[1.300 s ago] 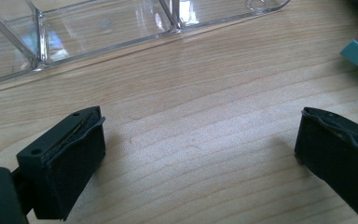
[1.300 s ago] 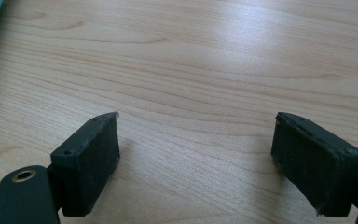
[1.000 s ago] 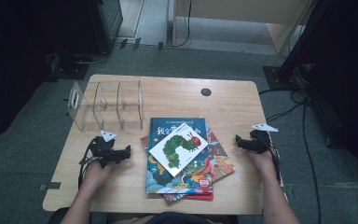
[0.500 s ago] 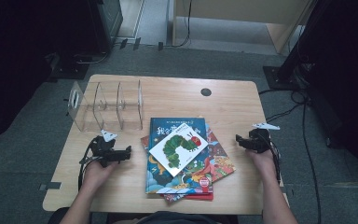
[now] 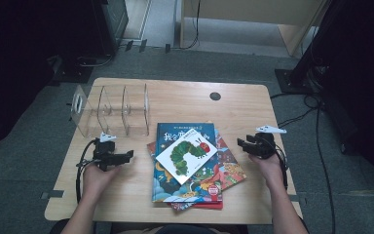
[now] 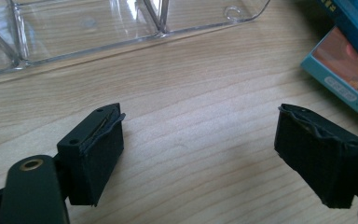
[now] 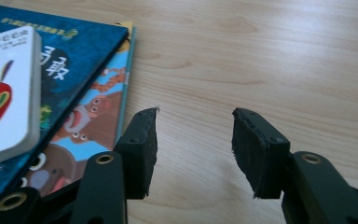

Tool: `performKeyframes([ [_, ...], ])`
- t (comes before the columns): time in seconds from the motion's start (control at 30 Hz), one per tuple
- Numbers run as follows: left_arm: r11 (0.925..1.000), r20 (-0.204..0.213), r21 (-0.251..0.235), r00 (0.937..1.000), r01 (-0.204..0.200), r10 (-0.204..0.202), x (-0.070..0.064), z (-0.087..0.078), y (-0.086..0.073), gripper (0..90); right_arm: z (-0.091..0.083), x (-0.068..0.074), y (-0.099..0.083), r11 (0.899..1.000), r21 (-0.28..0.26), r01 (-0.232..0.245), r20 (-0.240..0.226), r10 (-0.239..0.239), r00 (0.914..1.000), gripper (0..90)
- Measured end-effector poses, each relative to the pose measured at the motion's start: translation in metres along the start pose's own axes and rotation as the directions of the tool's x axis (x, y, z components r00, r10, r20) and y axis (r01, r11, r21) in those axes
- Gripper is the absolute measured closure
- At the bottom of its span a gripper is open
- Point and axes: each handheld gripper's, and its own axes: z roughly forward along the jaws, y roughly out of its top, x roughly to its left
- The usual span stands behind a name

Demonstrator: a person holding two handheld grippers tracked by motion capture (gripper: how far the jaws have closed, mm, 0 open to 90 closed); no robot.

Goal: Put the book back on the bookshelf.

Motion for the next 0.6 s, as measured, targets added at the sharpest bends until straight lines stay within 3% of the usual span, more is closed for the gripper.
performKeyframes([
  [0.07,0.9999,0.007,-0.014,1.0000,-0.004,0.004,-0.002,-0.003,0.001,17.0,0.001,0.005,0.002,1.000,0.004,0.015,-0.027,-0.015,0.9995,54.8],
  [0.2,0.9955,0.023,-0.045,0.9962,-0.083,0.084,-0.011,-0.010,0.012,20.3,0.001,0.018,0.003,0.997,0.022,0.070,-0.065,-0.069,0.9955,66.7],
  [0.27,0.9940,0.079,-0.043,0.9915,-0.100,0.103,-0.016,-0.009,0.020,21.7,0.001,0.023,0.004,0.997,0.025,0.077,-0.091,-0.075,0.9930,74.3],
  [0.33,0.9885,0.072,-0.044,0.9864,-0.144,0.147,-0.022,-0.010,0.027,20.0,-0.001,0.027,0.004,0.996,0.029,0.079,-0.119,-0.075,0.9901,81.6],
  [0.43,0.9809,0.111,-0.041,0.9748,-0.190,0.193,-0.028,-0.011,0.036,22.3,0.000,0.031,0.004,0.995,0.029,0.096,-0.136,-0.091,0.9866,85.3],
  [0.5,0.9790,0.127,-0.048,0.9710,-0.198,0.203,-0.031,-0.011,0.040,23.0,0.001,0.032,0.004,0.995,0.033,0.091,-0.146,-0.085,0.9856,86.9],
  [0.6,0.9830,0.166,-0.064,0.9694,-0.172,0.181,-0.034,-0.010,0.042,24.4,0.003,0.034,0.003,0.996,0.028,0.088,-0.165,-0.082,0.9828,89.4],
])
